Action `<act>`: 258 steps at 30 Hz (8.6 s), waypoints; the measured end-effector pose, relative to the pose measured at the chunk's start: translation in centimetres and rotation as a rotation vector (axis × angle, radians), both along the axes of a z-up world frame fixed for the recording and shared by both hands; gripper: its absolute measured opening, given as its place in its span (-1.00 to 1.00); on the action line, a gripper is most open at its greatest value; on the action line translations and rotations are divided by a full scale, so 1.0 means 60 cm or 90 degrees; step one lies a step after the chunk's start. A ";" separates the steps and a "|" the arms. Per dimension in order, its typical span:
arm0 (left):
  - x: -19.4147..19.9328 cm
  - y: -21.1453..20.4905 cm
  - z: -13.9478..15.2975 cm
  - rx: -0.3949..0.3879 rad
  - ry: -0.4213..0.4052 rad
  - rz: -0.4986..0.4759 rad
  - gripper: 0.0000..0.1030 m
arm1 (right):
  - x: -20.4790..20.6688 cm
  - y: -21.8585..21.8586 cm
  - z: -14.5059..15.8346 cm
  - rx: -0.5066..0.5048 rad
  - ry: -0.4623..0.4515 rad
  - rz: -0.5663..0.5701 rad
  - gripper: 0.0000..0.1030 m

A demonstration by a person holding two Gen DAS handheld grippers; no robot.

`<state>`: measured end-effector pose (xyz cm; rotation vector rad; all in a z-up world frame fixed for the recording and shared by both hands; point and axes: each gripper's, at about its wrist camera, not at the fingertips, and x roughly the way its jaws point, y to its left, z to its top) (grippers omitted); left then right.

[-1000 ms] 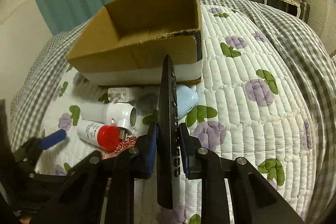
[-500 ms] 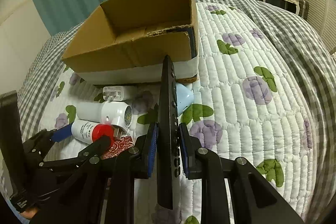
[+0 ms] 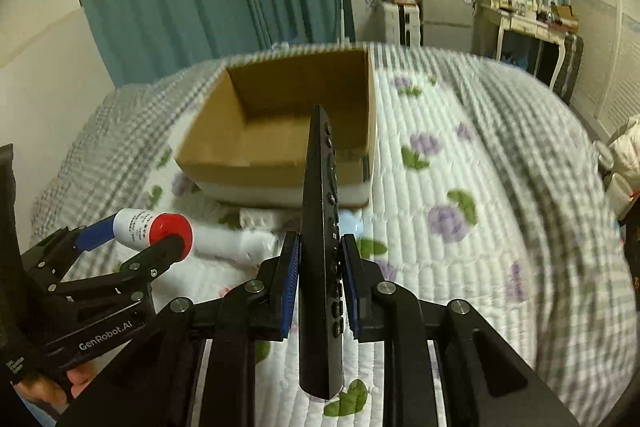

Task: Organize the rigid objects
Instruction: 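Lower the bottle and remote into the box and open both grippers, then grasp the pink card with the left gripper while the right grasps the blue earbud case, then carry the card and earbud case into the box and release them, then grasp the white hair dryer with the right gripper while the left grasps a white plug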

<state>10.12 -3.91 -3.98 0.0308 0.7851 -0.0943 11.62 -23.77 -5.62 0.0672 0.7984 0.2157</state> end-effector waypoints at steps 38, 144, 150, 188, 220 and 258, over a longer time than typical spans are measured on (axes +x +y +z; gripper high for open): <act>0.297 -0.014 -0.041 0.011 0.005 0.011 0.62 | 0.293 0.045 0.011 -0.023 -0.006 0.057 -0.62; 0.011 -0.010 -0.178 -0.056 0.119 0.018 -0.71 | 0.197 0.058 -0.233 -0.168 0.087 0.181 0.01; 0.022 0.002 -0.175 -0.083 0.136 0.039 -0.59 | 0.172 0.048 -0.216 -0.153 0.092 0.180 0.01; 0.043 0.031 -0.076 -0.115 0.078 0.069 -0.81 | 0.106 0.028 -0.118 -0.143 0.017 0.174 0.01; 0.252 0.004 0.002 0.021 -0.020 0.001 -0.80 | 0.268 0.074 0.011 -0.053 -0.047 0.085 0.01; 0.024 0.054 0.234 -0.004 -0.174 0.027 1.00 | 0.046 0.044 0.260 -0.080 -0.160 0.024 1.00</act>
